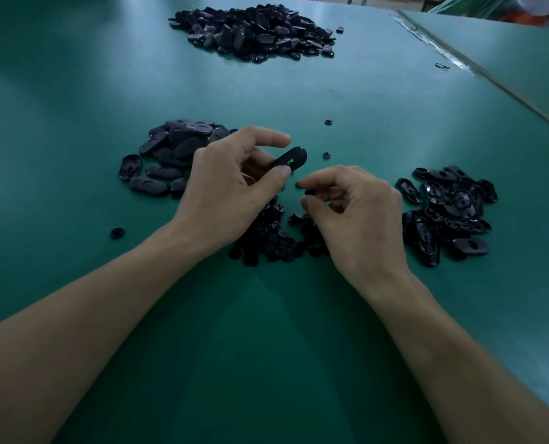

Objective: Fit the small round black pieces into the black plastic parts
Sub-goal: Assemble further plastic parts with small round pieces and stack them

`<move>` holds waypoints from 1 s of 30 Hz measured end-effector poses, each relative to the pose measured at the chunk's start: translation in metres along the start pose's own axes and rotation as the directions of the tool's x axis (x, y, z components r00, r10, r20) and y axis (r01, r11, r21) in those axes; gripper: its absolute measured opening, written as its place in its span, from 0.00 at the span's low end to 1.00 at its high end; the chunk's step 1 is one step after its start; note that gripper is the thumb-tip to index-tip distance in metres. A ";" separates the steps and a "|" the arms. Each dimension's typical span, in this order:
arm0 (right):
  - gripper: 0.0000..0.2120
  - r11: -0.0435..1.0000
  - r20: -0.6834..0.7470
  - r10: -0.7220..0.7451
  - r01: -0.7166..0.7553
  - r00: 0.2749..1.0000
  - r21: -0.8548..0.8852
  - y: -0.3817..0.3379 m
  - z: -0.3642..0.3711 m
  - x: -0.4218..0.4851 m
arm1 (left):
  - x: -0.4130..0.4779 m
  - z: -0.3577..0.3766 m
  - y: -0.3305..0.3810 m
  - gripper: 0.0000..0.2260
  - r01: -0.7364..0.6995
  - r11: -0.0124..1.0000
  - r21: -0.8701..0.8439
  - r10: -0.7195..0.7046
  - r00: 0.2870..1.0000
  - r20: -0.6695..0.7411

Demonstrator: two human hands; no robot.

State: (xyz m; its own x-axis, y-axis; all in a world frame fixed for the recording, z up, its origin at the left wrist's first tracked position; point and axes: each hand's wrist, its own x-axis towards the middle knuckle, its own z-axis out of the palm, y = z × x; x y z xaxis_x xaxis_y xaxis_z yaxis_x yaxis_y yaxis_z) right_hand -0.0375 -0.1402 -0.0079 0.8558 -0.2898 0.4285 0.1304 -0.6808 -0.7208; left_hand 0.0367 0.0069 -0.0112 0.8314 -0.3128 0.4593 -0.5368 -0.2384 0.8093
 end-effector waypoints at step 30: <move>0.06 0.993 -0.071 0.011 -0.002 0.997 0.116 0.000 -0.002 0.000 | -0.004 0.000 0.006 0.07 -0.017 1.000 0.024 0.014 0.996 0.088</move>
State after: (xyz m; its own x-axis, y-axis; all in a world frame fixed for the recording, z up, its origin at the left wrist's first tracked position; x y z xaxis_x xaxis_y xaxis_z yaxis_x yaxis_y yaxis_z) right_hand -0.0388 -0.1417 -0.0066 0.8196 -0.3439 0.4582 0.1856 -0.5972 -0.7803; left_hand 0.0299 0.0069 -0.0085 0.8077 -0.3960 0.4369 -0.5538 -0.2549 0.7927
